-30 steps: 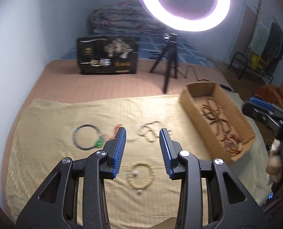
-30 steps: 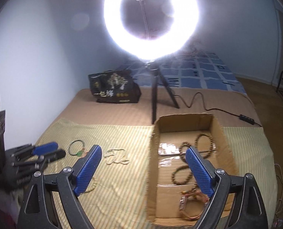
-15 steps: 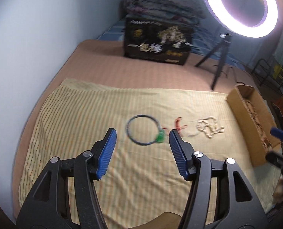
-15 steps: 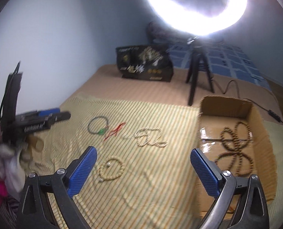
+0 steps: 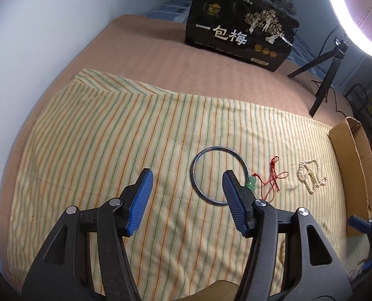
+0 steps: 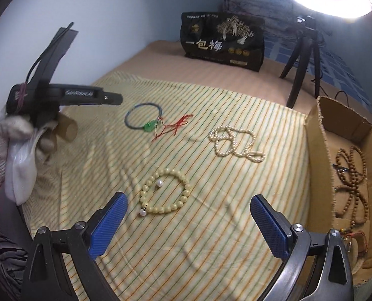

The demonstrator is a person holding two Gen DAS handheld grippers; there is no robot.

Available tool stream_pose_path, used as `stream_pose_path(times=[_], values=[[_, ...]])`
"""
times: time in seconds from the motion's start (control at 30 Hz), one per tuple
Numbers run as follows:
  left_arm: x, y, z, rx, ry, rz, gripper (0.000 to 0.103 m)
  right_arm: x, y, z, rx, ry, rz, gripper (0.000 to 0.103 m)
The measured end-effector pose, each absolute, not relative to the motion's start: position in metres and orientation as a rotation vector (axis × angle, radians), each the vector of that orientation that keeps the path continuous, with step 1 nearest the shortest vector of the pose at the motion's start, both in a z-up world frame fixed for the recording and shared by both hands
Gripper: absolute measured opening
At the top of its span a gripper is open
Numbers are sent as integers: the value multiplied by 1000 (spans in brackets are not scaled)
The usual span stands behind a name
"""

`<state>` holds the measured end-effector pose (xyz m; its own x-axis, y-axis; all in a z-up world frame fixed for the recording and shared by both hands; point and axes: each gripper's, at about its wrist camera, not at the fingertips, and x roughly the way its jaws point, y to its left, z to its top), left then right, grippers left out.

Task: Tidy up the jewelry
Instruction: 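Grasp the blue bangle with the left tool while the right tool approaches the cream bead bracelet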

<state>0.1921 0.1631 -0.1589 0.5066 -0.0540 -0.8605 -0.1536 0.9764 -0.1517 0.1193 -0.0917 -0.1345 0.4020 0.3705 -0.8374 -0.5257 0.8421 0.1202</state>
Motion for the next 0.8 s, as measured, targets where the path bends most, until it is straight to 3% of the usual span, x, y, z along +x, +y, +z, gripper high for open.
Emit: stream_pose_path(times=[0.6,0.8], values=[[185,122,-192,137,1049,-100,60,130,-86,-159,-202,1060,588,100],[187,123,-193,129,1038,-123,61,132,-85,-164,-209,1068,586,100]])
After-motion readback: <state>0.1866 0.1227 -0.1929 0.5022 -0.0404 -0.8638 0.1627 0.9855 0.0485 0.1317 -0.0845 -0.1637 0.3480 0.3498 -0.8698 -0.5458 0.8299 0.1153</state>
